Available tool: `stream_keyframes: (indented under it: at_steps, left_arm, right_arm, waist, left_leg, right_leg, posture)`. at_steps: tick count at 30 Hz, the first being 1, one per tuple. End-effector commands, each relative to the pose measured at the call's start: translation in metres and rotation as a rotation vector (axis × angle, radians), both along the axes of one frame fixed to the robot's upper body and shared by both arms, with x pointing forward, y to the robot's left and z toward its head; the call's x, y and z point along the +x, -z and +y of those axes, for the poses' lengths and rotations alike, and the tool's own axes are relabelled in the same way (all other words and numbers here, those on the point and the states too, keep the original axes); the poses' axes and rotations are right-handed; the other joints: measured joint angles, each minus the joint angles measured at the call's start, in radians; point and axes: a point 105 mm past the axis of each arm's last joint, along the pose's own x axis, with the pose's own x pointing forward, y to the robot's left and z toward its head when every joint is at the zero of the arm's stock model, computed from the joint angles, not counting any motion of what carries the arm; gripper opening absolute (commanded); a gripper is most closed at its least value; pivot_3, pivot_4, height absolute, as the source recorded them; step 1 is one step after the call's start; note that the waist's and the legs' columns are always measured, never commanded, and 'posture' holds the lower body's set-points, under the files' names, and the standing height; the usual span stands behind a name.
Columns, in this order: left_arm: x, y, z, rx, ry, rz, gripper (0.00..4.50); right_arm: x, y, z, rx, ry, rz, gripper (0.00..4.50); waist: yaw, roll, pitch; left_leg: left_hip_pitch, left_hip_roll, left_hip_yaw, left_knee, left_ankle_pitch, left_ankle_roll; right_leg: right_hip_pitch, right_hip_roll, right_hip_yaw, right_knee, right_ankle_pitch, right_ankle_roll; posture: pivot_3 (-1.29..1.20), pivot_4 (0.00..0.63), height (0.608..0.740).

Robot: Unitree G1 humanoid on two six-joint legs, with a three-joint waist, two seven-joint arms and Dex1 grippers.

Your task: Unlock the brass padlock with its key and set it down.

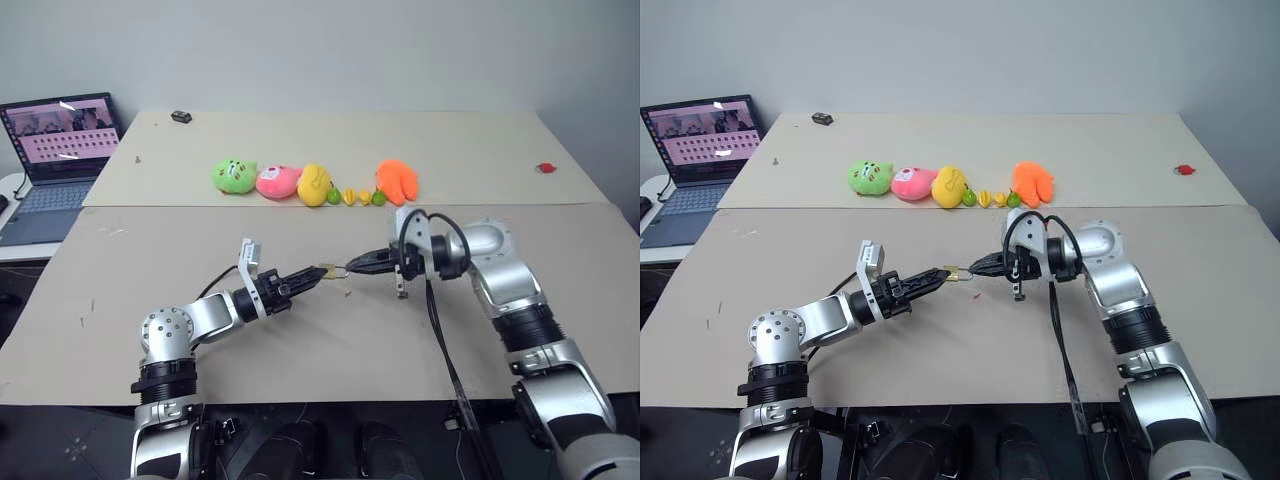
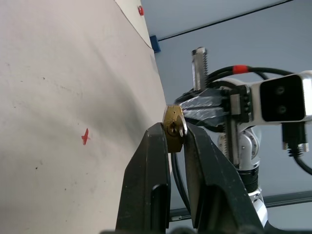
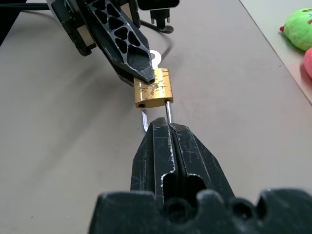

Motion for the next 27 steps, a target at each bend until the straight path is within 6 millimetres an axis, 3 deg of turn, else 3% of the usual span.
stream_keyframes:
  at_steps: [1, 15, 27]
  left_arm:
    - [0.001, -0.009, 0.001, -0.028, -0.001, -0.032, 0.0]
    - [0.001, -0.009, 0.002, -0.032, -0.012, -0.032, 0.0]
    - [-0.001, -0.009, 0.004, -0.038, -0.017, -0.027, 0.0]
  right_arm:
    - [-0.002, -0.01, 0.005, 0.016, -0.026, -0.051, 0.08]
    - [-0.002, 0.002, 0.016, 0.007, -0.056, -0.037, 0.08]
    - [0.041, -0.024, 0.016, 0.134, 0.134, -0.231, 0.08]
  waist:
    - [0.001, 0.0, 0.0]
    - [0.001, 0.0, 0.0]
    - [0.0, 0.0, 0.0]
  left_leg:
    - [0.0, 0.0, 0.0, 0.0, 0.001, -0.001]
    - [0.0, 0.0, 0.0, 0.0, 0.001, -0.002]
    - [0.001, 0.0, 0.0, 0.0, 0.002, -0.003]
  right_leg:
    - [0.0, 0.0, 0.0, 0.0, 0.0, 0.0]
    - [0.0, 0.0, 0.0, 0.0, 0.0, 0.0]
    - [-0.001, 0.0, 0.0, 0.0, 0.0, 0.0]
  posture:
    - [0.0, 0.15, 0.74]
    - [0.0, 0.15, 0.74]
    - [0.0, 0.15, 0.74]
